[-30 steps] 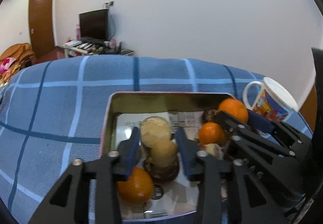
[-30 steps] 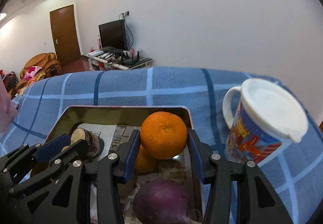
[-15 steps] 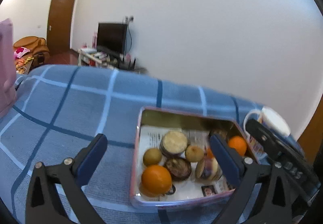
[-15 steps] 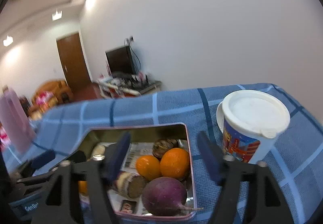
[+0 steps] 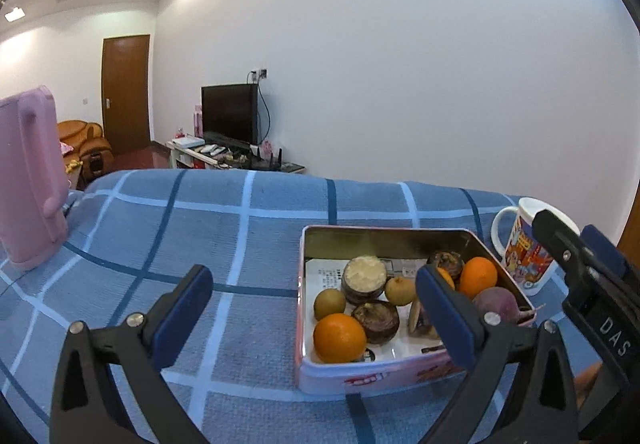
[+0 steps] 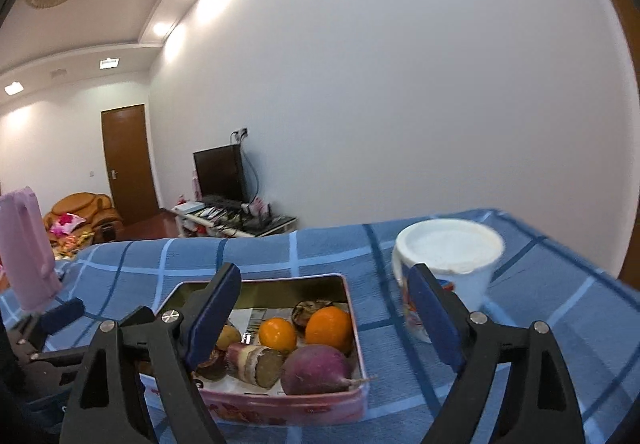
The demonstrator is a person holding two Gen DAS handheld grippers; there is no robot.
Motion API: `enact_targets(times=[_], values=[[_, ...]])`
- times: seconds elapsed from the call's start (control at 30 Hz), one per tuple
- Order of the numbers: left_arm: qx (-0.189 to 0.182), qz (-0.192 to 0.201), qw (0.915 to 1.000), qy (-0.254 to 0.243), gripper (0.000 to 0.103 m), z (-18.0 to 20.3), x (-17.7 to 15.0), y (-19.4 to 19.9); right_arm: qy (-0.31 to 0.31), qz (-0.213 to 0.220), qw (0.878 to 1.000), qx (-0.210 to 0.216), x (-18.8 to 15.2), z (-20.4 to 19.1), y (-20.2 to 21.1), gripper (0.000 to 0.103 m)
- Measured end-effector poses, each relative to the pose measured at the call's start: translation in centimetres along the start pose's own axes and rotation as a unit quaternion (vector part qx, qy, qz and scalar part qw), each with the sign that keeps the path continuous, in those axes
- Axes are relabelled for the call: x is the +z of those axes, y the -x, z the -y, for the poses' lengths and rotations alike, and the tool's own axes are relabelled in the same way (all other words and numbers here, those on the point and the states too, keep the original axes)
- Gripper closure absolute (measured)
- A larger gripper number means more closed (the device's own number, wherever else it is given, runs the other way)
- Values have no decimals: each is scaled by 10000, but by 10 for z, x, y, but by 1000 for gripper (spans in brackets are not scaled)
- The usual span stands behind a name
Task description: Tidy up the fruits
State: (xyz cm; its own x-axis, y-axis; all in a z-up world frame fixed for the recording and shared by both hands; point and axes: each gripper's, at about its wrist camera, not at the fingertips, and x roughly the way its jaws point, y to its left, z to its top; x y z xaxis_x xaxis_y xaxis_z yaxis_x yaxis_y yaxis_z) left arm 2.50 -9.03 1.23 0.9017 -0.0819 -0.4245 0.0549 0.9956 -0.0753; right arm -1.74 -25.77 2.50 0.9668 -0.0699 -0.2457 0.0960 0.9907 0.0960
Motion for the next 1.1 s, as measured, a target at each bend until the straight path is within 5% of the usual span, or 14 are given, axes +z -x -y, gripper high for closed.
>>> enact_targets(times=[0.43, 1.1], values=[[174, 491, 9980, -372, 0, 8, -10, 37, 110, 507, 9983, -263, -2, -2, 45, 17], [322, 518, 9977, -296, 0, 6, -12, 43, 91, 580, 9973, -431, -2, 0, 55, 16]])
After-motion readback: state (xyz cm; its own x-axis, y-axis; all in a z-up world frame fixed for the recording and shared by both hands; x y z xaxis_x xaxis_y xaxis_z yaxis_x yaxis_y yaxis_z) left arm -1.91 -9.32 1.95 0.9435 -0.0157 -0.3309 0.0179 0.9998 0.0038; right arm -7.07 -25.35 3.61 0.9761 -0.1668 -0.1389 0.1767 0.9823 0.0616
